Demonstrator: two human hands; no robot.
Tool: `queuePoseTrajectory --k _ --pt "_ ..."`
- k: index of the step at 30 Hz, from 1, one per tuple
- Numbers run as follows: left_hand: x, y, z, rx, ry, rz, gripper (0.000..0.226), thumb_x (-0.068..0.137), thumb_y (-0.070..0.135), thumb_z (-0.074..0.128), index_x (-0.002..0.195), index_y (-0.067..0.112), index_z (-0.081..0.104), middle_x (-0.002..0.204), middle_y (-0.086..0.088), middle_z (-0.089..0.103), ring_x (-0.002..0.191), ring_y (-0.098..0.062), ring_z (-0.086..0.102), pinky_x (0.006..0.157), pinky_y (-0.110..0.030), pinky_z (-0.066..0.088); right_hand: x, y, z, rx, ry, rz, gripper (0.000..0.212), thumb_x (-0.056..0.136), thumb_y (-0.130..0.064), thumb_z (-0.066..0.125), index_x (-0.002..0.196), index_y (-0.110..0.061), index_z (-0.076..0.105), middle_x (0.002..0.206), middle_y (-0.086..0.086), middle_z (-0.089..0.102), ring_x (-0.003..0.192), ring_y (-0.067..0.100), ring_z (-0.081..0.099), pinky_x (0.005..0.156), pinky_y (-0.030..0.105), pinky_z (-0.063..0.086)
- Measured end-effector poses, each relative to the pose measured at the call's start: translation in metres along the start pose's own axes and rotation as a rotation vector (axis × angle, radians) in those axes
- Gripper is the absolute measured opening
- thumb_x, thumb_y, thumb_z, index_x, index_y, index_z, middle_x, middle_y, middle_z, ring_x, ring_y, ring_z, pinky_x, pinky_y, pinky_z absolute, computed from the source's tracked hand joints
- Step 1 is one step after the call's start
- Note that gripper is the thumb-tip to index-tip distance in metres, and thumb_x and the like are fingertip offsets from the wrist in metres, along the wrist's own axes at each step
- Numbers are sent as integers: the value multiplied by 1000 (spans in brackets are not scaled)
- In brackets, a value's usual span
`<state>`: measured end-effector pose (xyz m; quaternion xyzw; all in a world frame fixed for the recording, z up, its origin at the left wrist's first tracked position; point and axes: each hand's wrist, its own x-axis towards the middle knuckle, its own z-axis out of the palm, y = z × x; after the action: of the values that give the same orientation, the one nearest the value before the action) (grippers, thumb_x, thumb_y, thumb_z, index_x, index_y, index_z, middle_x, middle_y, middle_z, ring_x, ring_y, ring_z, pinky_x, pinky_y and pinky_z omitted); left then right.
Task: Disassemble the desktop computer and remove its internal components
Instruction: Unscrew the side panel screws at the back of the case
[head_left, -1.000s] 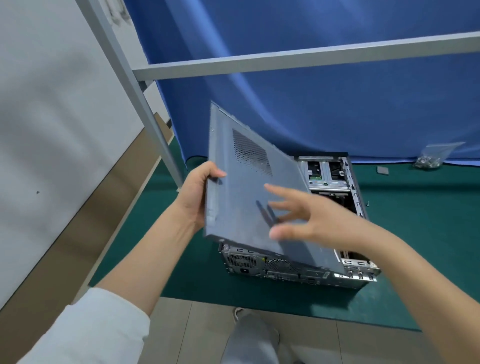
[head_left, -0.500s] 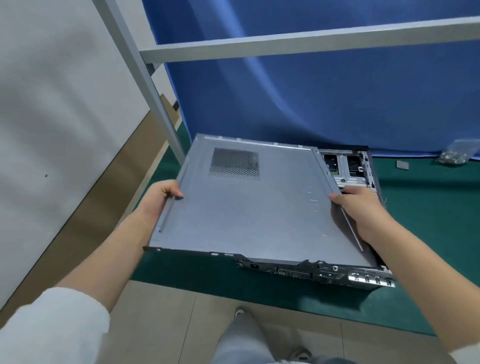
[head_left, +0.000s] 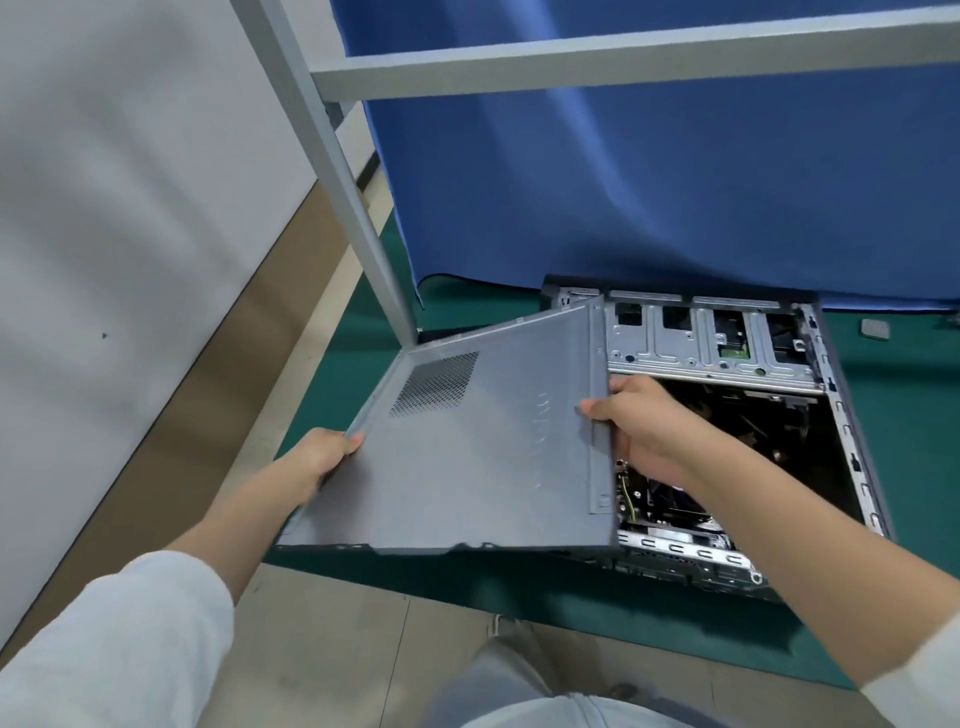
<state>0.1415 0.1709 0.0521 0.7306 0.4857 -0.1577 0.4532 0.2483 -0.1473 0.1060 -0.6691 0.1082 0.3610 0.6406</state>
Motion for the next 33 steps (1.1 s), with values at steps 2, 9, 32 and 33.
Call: queuePoseTrajectory --k 2,9,32,33 --pt "8 -8 -6 105 8 0 39 97 27 52 122 -2 58 116 -17 61 104 -35 59 100 -43 43 5 2 17 55 -81 12 21 93 5 50 112 -2 52 101 13 64 79 21 64 54 29 56" --pt "3 15 14 323 -84 300 54 99 27 47 146 8 31 152 -9 32 138 -23 32 110 -30 25 24 34 72 137 -71 -27 29 95 2 47 116 -14 36 100 5 61 80 19 64 54 32 57" --pt "-11 27 117 290 -250 203 89 74 74 53 148 35 23 160 -5 0 144 -38 10 116 -51 14 55 88 126 -205 -209 267 74 91 -39 55 144 -24 5 114 -7 51 83 8 63 68 38 59" --pt "-7 28 120 317 -225 215 85 77 70 55 148 35 23 159 -6 -2 144 -39 5 116 -52 9 56 89 128 -213 -199 280 75 90 -40 56 144 -24 6 114 -5 52 87 12 64 71 40 59"
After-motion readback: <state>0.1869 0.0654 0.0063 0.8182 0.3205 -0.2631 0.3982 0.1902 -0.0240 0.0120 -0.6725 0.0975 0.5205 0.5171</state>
